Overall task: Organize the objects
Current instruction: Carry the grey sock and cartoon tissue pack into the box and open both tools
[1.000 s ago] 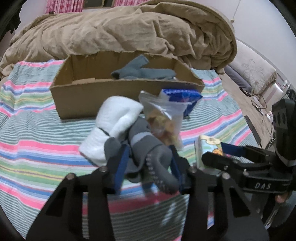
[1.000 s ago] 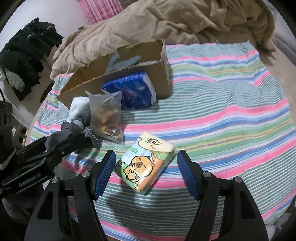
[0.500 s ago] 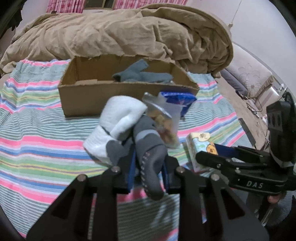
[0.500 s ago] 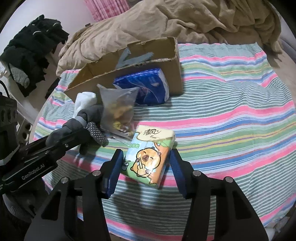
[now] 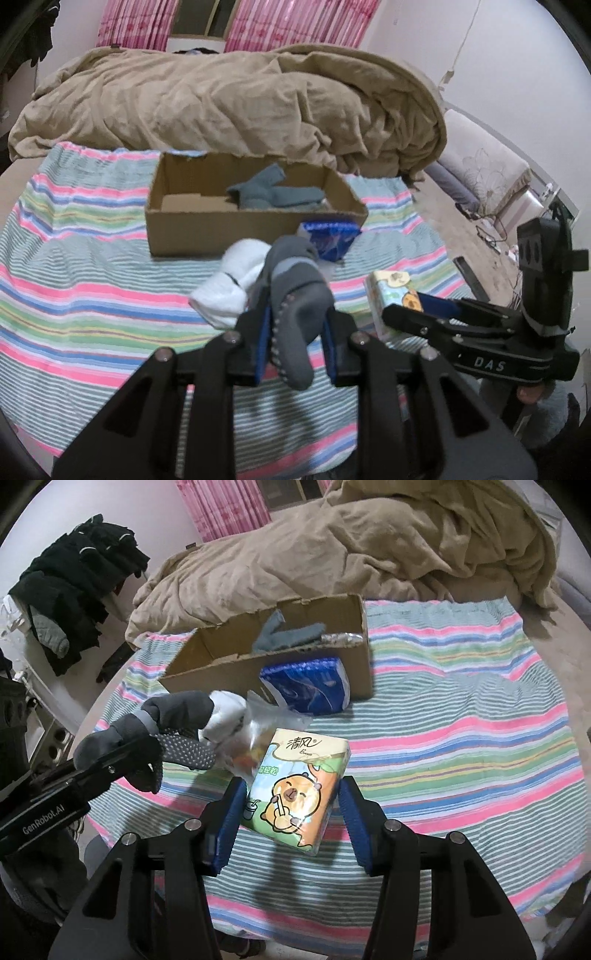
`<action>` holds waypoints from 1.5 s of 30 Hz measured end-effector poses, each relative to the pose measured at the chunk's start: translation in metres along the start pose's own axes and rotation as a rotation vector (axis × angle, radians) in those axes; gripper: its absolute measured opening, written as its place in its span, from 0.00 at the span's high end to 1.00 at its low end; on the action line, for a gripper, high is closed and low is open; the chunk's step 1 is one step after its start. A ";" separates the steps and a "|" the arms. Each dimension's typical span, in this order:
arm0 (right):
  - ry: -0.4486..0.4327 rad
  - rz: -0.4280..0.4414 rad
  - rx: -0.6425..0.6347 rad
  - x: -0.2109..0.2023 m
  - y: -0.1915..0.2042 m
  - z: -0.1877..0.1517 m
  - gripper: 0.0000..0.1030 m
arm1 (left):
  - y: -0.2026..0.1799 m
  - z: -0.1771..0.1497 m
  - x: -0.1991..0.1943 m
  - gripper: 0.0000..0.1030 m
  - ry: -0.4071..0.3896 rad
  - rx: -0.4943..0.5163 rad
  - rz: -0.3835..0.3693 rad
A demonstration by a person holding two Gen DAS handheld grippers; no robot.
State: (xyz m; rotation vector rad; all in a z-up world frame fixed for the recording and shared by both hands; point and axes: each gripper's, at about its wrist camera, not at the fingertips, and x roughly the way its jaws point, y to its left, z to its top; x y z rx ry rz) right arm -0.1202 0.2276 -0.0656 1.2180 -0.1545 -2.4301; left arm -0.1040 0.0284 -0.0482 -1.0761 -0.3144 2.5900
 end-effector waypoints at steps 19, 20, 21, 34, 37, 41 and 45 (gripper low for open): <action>-0.101 0.011 -0.073 -0.019 0.022 0.049 0.47 | 0.033 0.042 -0.045 0.77 -0.136 -0.028 0.051; -0.105 0.013 -0.078 -0.019 0.024 0.052 0.47 | 0.035 0.046 -0.045 0.77 -0.143 -0.027 0.054; -0.109 0.014 -0.083 -0.018 0.025 0.056 0.47 | 0.037 0.048 -0.045 0.77 -0.149 -0.028 0.056; -0.125 0.057 -0.143 0.011 0.047 0.092 0.47 | 0.062 0.080 -0.021 0.77 -0.183 -0.021 0.091; -0.124 0.073 -0.152 0.020 0.051 0.099 0.47 | 0.069 0.084 -0.008 0.77 -0.173 -0.026 0.096; -0.122 0.086 -0.164 0.030 0.057 0.110 0.47 | 0.077 0.090 0.009 0.77 -0.168 -0.035 0.098; -0.117 0.102 -0.172 0.045 0.059 0.119 0.47 | 0.083 0.095 0.026 0.77 -0.154 -0.041 0.097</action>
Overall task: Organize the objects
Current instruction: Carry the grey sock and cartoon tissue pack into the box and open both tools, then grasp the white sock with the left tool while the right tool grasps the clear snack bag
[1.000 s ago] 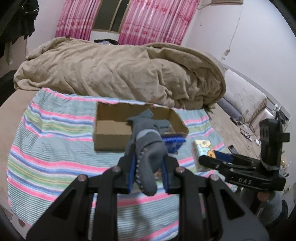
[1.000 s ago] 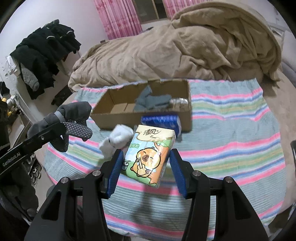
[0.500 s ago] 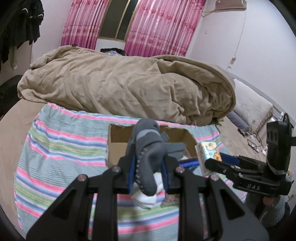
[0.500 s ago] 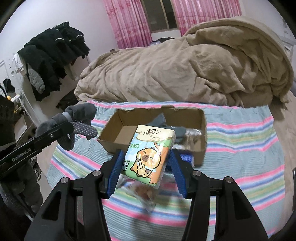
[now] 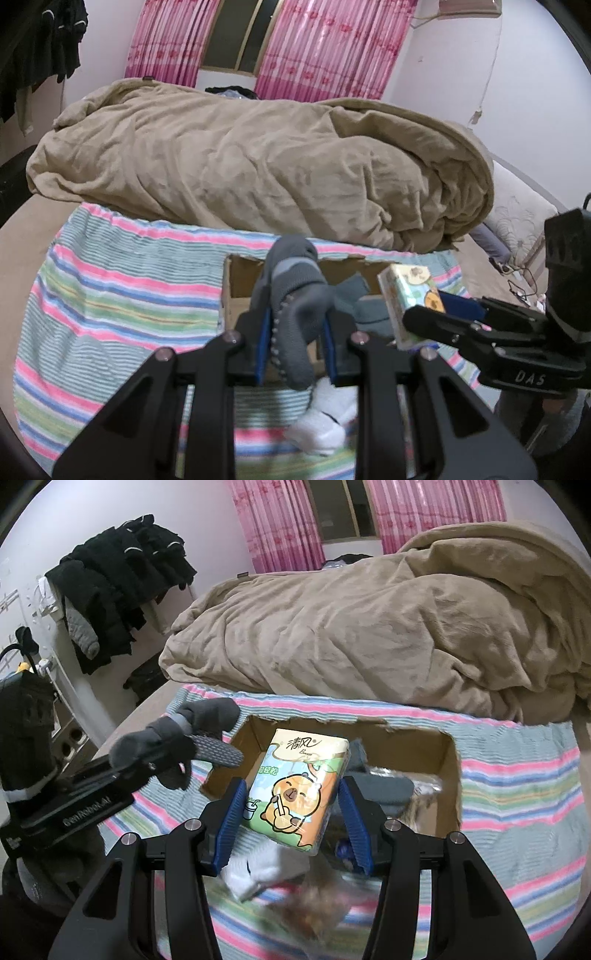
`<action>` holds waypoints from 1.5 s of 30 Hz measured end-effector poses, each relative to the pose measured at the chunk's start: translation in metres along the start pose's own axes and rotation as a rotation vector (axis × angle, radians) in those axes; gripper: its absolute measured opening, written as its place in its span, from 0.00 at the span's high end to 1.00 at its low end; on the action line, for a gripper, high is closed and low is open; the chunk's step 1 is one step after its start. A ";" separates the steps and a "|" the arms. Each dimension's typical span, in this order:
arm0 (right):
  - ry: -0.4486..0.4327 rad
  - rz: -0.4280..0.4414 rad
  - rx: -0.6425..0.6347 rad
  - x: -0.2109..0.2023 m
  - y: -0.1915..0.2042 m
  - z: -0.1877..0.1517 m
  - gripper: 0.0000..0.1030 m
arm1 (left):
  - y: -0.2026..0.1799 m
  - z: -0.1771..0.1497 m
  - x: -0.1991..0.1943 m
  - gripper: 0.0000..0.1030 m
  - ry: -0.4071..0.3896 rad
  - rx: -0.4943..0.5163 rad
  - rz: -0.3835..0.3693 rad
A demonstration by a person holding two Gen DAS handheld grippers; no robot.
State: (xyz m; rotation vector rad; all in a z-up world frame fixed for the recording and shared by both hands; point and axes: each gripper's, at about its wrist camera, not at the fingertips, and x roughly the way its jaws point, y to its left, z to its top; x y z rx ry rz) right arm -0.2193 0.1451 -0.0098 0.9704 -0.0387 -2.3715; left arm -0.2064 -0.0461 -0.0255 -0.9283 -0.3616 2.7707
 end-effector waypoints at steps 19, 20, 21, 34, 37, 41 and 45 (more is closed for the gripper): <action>0.093 0.026 0.034 0.079 -0.019 0.009 0.47 | 0.013 -0.014 0.080 0.56 0.151 0.055 0.091; 0.097 0.028 0.037 0.081 -0.019 0.008 0.47 | 0.012 -0.014 0.079 0.50 0.153 0.061 0.095; 0.099 0.034 0.043 0.083 -0.020 0.007 0.47 | 0.013 -0.015 0.077 0.49 0.154 0.058 0.101; 0.102 0.088 0.078 0.085 -0.018 0.004 0.34 | 0.024 -0.016 0.028 0.22 0.133 -0.046 0.101; 0.082 0.075 0.083 0.076 -0.014 0.004 0.24 | 0.029 -0.016 0.019 0.22 0.128 -0.066 0.112; 0.051 0.042 0.079 0.054 -0.010 0.002 0.24 | 0.028 -0.019 -0.002 0.22 0.107 -0.074 0.121; 0.039 0.032 0.077 0.033 -0.006 -0.004 0.24 | 0.021 -0.022 -0.021 0.22 0.092 -0.068 0.122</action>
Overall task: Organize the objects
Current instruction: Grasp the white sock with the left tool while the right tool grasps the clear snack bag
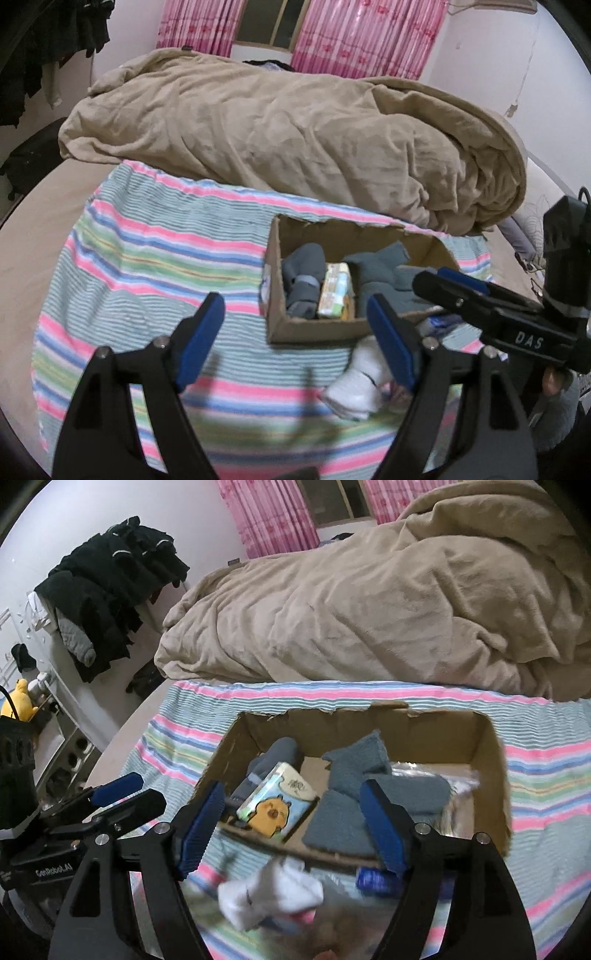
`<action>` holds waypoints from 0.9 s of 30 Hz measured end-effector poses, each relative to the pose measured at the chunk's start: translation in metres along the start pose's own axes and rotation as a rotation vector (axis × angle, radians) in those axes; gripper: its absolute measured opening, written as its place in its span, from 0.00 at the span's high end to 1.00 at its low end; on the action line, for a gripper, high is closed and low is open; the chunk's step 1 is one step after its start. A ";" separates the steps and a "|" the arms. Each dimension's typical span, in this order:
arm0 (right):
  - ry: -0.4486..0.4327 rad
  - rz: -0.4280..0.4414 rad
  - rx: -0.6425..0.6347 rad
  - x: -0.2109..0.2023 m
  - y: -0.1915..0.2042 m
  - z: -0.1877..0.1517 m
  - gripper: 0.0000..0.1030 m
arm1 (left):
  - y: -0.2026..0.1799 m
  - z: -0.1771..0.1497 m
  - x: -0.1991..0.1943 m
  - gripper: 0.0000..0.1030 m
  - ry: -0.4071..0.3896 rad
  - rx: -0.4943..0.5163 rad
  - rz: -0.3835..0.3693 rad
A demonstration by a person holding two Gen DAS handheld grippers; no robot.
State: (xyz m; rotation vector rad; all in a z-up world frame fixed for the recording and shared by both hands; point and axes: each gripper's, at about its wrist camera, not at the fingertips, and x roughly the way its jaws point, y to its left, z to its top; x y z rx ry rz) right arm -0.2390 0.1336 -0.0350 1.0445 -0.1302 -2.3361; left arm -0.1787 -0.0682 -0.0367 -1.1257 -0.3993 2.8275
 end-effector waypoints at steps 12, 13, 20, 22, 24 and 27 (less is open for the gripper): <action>-0.064 -0.033 -0.020 -0.078 0.017 -0.030 0.24 | -0.034 -0.025 -0.052 0.22 -0.032 0.033 -0.030; -0.069 -0.036 -0.018 -0.085 0.018 -0.034 0.24 | -0.037 -0.028 -0.054 0.22 -0.030 0.038 -0.032; -0.087 -0.047 -0.003 -0.116 0.011 -0.054 0.24 | -0.057 -0.049 -0.063 0.22 -0.017 0.068 -0.043; -0.089 -0.052 0.002 -0.121 0.008 -0.059 0.24 | -0.060 -0.054 -0.064 0.22 -0.013 0.068 -0.037; -0.086 -0.057 0.001 -0.124 0.006 -0.064 0.24 | -0.062 -0.060 -0.063 0.22 0.002 0.059 -0.045; -0.074 -0.072 -0.004 -0.125 0.003 -0.071 0.24 | -0.065 -0.066 -0.059 0.22 0.024 0.062 -0.046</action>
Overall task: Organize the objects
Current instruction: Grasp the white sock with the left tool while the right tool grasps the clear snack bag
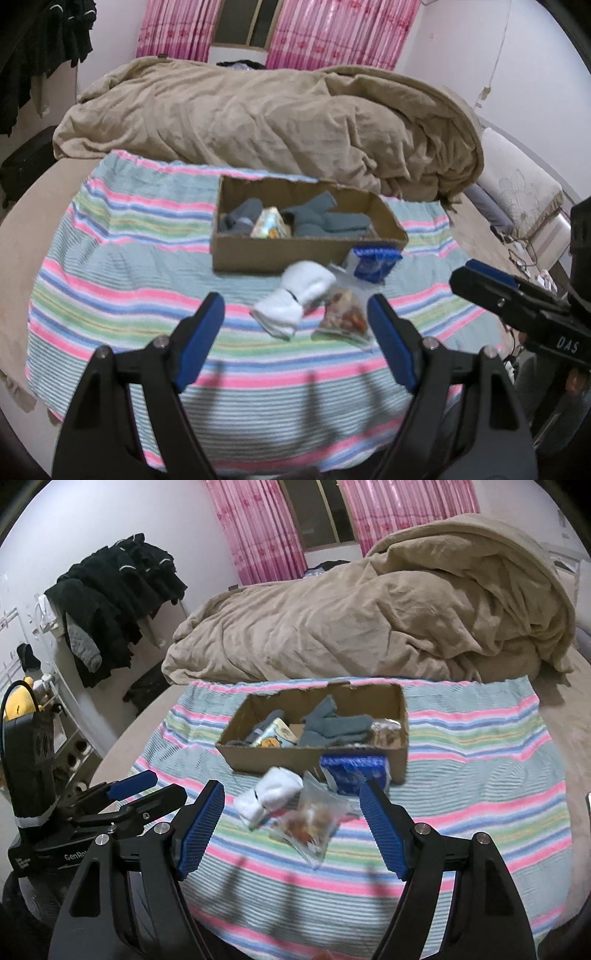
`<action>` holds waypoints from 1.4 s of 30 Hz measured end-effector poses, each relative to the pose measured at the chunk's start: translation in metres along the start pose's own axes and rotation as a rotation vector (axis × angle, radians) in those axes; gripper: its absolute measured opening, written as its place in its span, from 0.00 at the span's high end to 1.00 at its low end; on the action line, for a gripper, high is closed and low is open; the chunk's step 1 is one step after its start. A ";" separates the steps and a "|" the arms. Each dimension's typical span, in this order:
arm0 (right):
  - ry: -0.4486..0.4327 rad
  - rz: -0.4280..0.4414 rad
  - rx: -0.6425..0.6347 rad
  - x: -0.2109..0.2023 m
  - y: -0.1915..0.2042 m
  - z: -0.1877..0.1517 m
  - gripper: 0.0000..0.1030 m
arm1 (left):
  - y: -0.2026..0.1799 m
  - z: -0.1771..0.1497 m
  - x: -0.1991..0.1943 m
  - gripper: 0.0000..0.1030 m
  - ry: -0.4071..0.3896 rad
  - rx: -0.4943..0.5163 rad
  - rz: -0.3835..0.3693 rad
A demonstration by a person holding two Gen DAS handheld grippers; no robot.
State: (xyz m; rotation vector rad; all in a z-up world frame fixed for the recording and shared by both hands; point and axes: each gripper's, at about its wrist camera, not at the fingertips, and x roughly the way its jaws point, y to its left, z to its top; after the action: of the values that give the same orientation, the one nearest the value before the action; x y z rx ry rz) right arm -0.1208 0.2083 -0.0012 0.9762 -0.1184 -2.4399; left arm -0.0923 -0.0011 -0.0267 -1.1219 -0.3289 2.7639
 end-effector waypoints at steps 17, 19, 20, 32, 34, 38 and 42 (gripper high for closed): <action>0.072 -0.058 0.040 0.022 -0.041 -0.034 0.24 | -0.018 -0.022 0.040 0.22 0.069 0.034 -0.008; 0.085 -0.052 0.045 0.032 -0.045 -0.035 0.24 | -0.015 -0.022 0.048 0.22 0.073 0.036 0.006; 0.090 -0.050 0.047 0.035 -0.046 -0.035 0.24 | -0.013 -0.022 0.052 0.22 0.074 0.036 0.011; 0.155 0.058 0.087 0.098 -0.047 -0.032 0.24 | 0.002 -0.018 0.095 0.22 0.085 0.085 0.028; 0.162 0.075 0.099 0.107 -0.048 -0.031 0.24 | 0.001 -0.018 0.103 0.22 0.093 0.103 0.024; 0.180 0.130 0.124 0.121 -0.051 -0.034 0.24 | -0.001 -0.021 0.116 0.22 0.102 0.130 0.007; 0.199 0.152 0.138 0.131 -0.053 -0.039 0.24 | 0.001 -0.024 0.125 0.22 0.101 0.149 0.019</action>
State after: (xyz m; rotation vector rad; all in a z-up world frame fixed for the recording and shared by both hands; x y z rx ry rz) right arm -0.1977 0.1951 -0.1249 1.2181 -0.2839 -2.2067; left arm -0.1648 0.0280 -0.1270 -1.2264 -0.0986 2.6839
